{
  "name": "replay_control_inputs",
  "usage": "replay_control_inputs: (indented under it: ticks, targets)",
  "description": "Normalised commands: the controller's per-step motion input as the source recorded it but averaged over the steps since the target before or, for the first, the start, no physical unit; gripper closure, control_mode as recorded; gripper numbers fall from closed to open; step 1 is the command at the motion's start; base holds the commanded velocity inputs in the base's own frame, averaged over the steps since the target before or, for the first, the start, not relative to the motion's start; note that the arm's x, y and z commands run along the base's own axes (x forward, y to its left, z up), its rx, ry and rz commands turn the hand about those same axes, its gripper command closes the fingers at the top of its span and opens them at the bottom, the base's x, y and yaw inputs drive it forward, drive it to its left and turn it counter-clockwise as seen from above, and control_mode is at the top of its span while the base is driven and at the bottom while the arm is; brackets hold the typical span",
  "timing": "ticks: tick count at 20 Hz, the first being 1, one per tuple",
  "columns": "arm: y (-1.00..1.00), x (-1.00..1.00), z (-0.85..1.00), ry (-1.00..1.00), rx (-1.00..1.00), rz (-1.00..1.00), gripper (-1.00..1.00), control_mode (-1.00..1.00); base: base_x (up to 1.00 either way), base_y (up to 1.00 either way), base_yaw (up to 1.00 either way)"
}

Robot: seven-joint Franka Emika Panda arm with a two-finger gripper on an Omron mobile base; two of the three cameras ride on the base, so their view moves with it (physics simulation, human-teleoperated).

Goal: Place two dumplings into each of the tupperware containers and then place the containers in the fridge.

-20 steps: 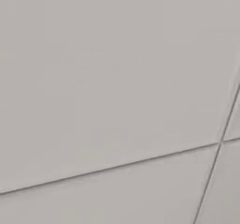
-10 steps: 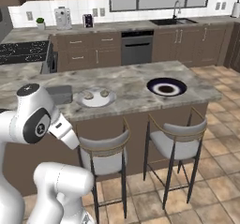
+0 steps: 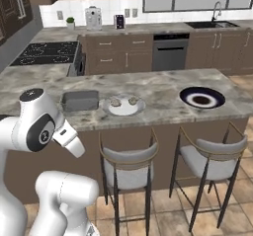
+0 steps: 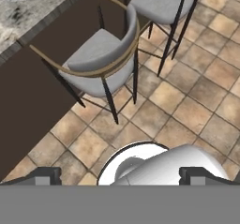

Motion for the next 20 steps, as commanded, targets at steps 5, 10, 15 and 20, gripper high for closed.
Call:
replay_control_inputs:
  ticks: [5, 10, 15, 20]
  targets:
    - [0.00, 0.00, 0.00, 0.00, 0.00, 0.00, -1.00, 1.00, 0.26, 0.38, 0.16]
    - [0.00, 0.00, 0.00, 0.00, 0.00, 0.00, -1.00, 1.00, 0.46, 0.39, 0.14]
    - [0.00, 0.00, 0.00, 0.00, 0.00, 0.00, -1.00, 1.00, 0.35, 0.45, 0.11]
    - [0.00, 0.00, 0.00, 0.00, 0.00, 0.00, -1.00, 1.00, 0.31, 0.42, 0.09]
